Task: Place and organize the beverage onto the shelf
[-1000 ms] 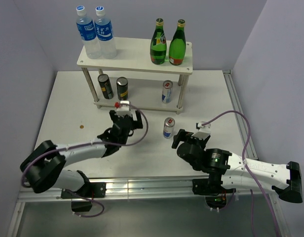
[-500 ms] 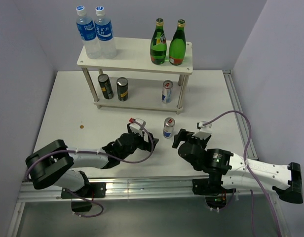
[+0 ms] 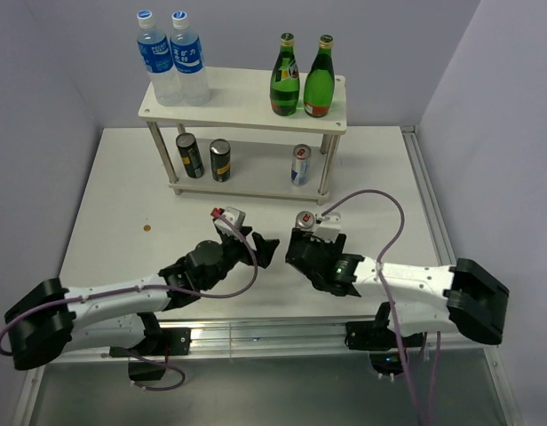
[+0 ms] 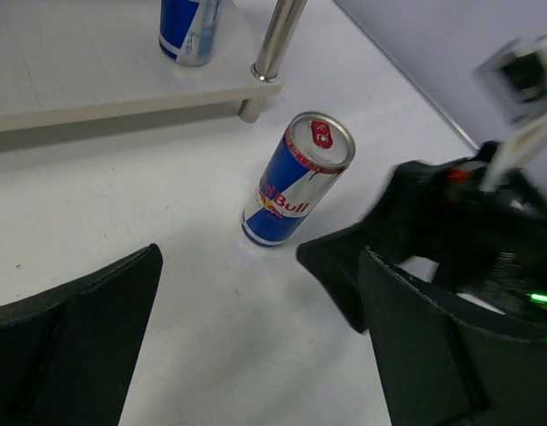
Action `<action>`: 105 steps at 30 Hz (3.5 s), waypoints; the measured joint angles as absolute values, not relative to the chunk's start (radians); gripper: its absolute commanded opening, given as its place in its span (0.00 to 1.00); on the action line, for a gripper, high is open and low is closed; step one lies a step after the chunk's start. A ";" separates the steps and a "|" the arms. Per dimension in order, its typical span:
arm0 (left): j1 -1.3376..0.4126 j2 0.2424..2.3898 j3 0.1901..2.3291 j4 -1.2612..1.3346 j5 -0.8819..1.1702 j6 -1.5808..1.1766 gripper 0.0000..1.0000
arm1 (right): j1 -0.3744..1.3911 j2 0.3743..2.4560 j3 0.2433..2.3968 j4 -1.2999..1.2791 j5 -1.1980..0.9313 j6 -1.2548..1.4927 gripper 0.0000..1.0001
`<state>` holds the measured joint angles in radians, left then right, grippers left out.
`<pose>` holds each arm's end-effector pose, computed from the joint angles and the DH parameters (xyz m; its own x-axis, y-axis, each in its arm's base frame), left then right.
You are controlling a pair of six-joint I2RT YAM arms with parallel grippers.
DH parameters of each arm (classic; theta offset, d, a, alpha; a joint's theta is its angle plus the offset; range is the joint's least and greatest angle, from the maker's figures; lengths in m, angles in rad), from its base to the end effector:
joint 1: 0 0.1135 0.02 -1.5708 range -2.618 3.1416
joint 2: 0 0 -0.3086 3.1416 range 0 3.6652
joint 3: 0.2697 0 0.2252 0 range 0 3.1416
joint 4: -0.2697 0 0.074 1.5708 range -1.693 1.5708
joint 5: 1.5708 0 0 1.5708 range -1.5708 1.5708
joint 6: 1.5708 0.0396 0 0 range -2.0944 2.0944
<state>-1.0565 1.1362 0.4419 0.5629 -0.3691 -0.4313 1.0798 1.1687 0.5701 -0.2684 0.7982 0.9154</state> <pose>0.1134 -0.1717 0.2861 -0.3245 -0.2183 -0.9204 0.5509 0.7473 -0.3715 0.1090 0.1437 0.2473 -0.5339 0.1752 -0.8272 0.0430 0.9827 0.1803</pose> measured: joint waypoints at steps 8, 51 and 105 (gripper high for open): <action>-1.110 0.853 0.500 0.238 -0.451 -0.444 0.99 | 0.962 1.419 0.633 -0.150 0.757 0.915 0.99; -1.166 0.623 0.576 -0.198 -0.810 -0.486 0.99 | 0.945 1.733 1.159 -0.233 0.944 0.809 0.00; -1.166 0.609 0.576 -0.207 -0.829 -0.492 0.98 | 0.748 2.088 1.561 -0.185 0.904 0.682 1.00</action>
<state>-1.1664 0.6094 0.5758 -0.2073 -0.8288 -0.4919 0.7475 2.0876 1.5612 -0.1852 0.9039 0.6819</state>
